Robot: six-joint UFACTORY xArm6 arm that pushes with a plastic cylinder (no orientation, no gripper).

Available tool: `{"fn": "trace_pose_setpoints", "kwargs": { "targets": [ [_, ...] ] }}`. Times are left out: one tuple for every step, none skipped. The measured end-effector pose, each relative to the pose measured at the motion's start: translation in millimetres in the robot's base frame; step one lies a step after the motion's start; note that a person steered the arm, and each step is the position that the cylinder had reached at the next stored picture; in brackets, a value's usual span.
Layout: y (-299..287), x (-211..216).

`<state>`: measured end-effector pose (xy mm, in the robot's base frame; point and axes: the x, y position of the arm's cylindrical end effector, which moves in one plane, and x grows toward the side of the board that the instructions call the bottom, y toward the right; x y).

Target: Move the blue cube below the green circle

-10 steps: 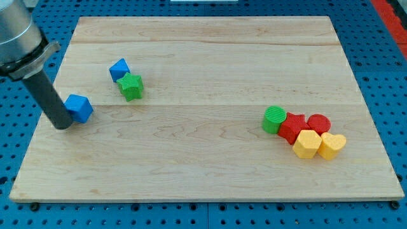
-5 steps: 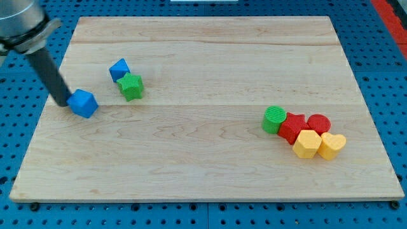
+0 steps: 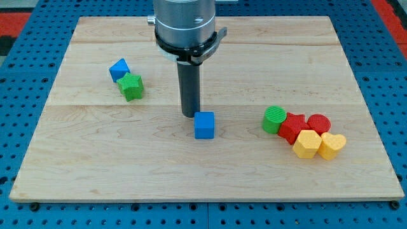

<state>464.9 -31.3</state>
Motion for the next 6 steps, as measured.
{"fn": "trace_pose_setpoints", "kwargs": {
  "targets": [
    [-29.4, 7.6],
    [-13.3, 25.3],
    [58.4, 26.8],
    [116.7, 27.0],
    [116.9, 32.1],
    [51.0, 0.7]
  ]
}}
